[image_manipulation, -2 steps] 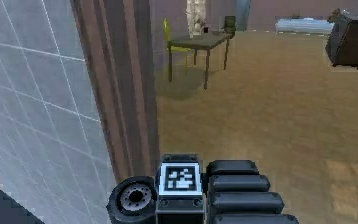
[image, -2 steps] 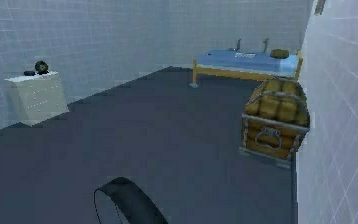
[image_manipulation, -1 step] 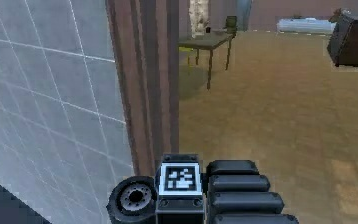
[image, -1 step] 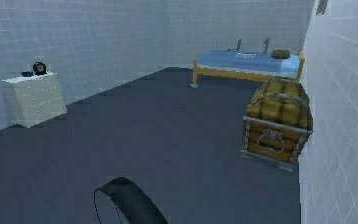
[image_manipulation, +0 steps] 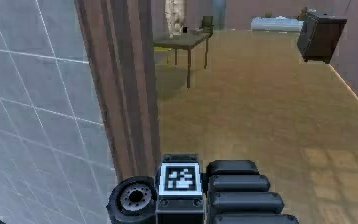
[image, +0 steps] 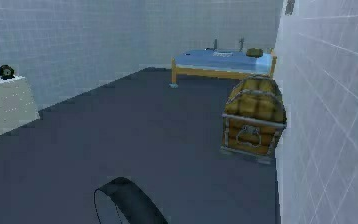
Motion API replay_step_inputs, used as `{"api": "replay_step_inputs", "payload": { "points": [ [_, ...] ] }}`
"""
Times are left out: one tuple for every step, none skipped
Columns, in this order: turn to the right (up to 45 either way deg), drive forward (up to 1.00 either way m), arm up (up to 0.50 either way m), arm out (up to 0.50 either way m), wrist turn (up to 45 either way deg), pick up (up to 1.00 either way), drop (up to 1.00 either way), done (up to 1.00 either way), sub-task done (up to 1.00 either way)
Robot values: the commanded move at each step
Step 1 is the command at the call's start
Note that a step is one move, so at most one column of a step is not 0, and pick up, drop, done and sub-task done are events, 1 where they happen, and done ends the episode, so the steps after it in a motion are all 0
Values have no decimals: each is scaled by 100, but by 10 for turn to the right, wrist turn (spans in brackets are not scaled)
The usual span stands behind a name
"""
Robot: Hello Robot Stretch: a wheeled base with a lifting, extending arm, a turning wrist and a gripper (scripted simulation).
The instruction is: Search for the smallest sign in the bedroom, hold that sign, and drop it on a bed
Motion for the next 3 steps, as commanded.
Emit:
{"api": "replay_step_inputs", "payload": {
  "points": [
    [0,100,0,0,0,0,0,0,0],
    [0,100,0,0,0,0,0,0,0],
    [210,0,0,0,0,0,0,0,0]
  ]
}}
